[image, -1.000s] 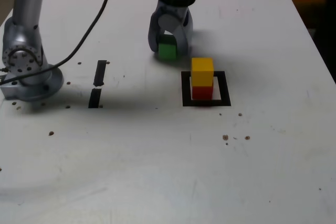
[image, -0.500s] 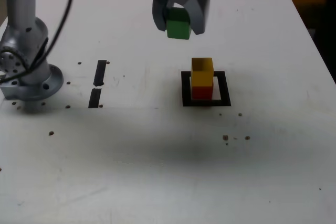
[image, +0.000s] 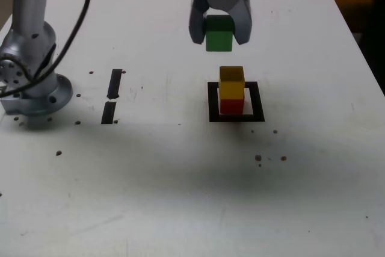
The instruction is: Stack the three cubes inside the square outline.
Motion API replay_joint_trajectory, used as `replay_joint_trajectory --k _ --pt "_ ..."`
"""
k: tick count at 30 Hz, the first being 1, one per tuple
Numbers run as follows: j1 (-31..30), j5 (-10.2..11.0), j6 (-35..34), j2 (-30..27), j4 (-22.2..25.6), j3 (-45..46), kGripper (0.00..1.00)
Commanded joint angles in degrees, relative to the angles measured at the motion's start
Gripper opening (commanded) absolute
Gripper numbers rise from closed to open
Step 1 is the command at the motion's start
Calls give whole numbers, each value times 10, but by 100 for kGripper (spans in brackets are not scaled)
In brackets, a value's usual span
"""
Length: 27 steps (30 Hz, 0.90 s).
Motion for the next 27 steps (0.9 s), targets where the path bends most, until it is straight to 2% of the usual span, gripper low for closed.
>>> replay_joint_trajectory --k 1,5,14,27 --pt "-4 6 -12 -1 3 1 19" --pt "-11 11 -40 7 -7 -1 19" --pt "-16 -10 -40 24 -23 -3 19" --pt "-18 -16 -31 55 -32 -3 19"
